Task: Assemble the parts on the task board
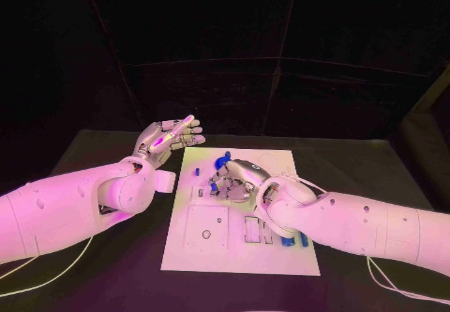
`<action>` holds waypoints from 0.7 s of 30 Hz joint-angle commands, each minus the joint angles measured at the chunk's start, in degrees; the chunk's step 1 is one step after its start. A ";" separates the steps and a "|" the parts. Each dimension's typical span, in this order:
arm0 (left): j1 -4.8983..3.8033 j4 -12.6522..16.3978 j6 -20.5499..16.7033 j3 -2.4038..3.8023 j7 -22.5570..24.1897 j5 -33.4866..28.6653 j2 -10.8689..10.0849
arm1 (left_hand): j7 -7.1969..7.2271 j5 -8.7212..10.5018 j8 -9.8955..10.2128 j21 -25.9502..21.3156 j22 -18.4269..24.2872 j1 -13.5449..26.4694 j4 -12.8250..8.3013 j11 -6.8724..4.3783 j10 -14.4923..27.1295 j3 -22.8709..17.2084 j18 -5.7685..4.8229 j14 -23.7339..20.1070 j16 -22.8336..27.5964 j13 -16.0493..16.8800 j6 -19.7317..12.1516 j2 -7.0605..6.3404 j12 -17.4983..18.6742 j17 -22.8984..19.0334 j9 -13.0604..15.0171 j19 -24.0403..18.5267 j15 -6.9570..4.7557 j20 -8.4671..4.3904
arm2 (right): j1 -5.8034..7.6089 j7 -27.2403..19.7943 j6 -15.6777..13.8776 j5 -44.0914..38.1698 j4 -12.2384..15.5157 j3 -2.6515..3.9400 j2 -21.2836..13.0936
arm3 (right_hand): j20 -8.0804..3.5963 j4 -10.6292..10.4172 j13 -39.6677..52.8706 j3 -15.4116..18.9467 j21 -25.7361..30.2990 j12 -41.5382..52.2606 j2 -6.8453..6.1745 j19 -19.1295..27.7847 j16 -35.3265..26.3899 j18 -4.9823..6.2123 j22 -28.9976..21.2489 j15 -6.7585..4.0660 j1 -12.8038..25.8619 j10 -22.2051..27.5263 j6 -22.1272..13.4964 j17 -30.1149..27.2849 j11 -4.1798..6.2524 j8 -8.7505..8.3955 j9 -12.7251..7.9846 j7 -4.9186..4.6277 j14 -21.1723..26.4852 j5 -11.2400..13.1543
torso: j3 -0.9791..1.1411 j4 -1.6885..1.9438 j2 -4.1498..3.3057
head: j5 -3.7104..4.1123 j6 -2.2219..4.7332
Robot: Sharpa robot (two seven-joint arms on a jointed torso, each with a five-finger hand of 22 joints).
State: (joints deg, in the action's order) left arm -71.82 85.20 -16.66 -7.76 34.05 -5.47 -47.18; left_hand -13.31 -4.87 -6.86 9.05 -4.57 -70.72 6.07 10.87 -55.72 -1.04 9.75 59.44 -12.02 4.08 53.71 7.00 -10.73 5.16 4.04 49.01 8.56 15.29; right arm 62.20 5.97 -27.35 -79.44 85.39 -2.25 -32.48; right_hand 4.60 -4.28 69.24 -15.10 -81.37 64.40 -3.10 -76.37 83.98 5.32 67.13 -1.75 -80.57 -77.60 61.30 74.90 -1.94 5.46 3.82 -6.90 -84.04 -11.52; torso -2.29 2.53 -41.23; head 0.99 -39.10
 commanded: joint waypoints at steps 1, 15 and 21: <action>-0.06 -0.19 0.82 0.04 -2.44 1.69 -0.50 | 1.18 0.21 -1.50 1.95 -0.67 0.50 0.09 -1.90 -4.47 -0.08 0.78 5.43 -2.66 0.61 2.94 0.37 -1.65 1.58 0.20 4.21 -2.02 -2.00 | 0.11 -10.43 -6.25 4.53 2.01 0.06 -1.68 | -0.21 -0.03 0.26 -0.34 -0.40 0.51 -0.04 -0.21 0.18 -0.74 0.16 -0.26 0.14 -0.57 -0.07 4.60 -0.12 0.09 0.03 -0.27 -3.88 -0.19 | -0.01 0.04 0.09 | -0.10 0.26; 0.45 -0.53 5.43 -0.06 -14.99 12.12 -1.35 | 4.80 0.20 -0.48 12.16 -5.01 5.02 5.52 -6.56 -15.26 2.15 0.65 21.47 -24.80 4.10 7.32 -0.30 -3.07 17.93 -0.14 20.71 -8.09 -8.59 | 0.94 -15.14 -8.63 6.38 11.44 0.38 -10.02 | -0.20 0.09 0.78 -0.38 -0.56 1.16 -0.22 -0.45 0.42 -0.83 0.58 -0.24 0.17 -0.95 -0.07 5.03 -0.14 0.03 0.04 -0.28 -3.98 -0.17 | -0.03 -0.15 0.29 | -0.47 1.37; 0.75 -0.14 10.41 -0.22 -21.42 15.36 -0.64 | 4.80 0.27 0.39 17.25 -8.11 9.24 10.20 -6.38 -14.52 6.28 0.43 20.33 -47.08 6.98 7.38 -0.66 -4.20 39.19 -0.06 21.71 -8.62 -8.97 | 1.13 -15.92 -9.52 6.48 12.86 1.43 -10.72 | -0.19 0.13 0.83 -0.40 -0.59 1.22 -0.26 -0.49 0.43 -0.84 0.64 -0.23 0.17 -0.99 -0.03 5.04 -0.14 0.03 0.05 -0.28 -3.98 -0.15 | 0.08 -0.21 0.42 | -0.44 1.54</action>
State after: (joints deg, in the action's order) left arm -71.10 84.78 -11.30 -7.96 18.42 6.03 -48.00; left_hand -8.49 -4.87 -6.66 25.85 -12.41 -61.98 16.01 4.52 -70.52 4.77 9.74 79.91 -57.58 10.80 60.81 6.28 -14.69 42.90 3.90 70.30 0.11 6.44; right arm 63.27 -7.86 -34.88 -73.71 97.83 -0.89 -43.22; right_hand 4.38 -4.13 69.97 -15.24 -81.60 65.22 -3.10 -76.58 84.20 5.32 67.73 -1.75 -80.57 -78.21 61.11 74.94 -2.15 5.10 3.82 -6.94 -84.04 -11.52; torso -2.27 2.33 -40.90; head 0.48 -37.58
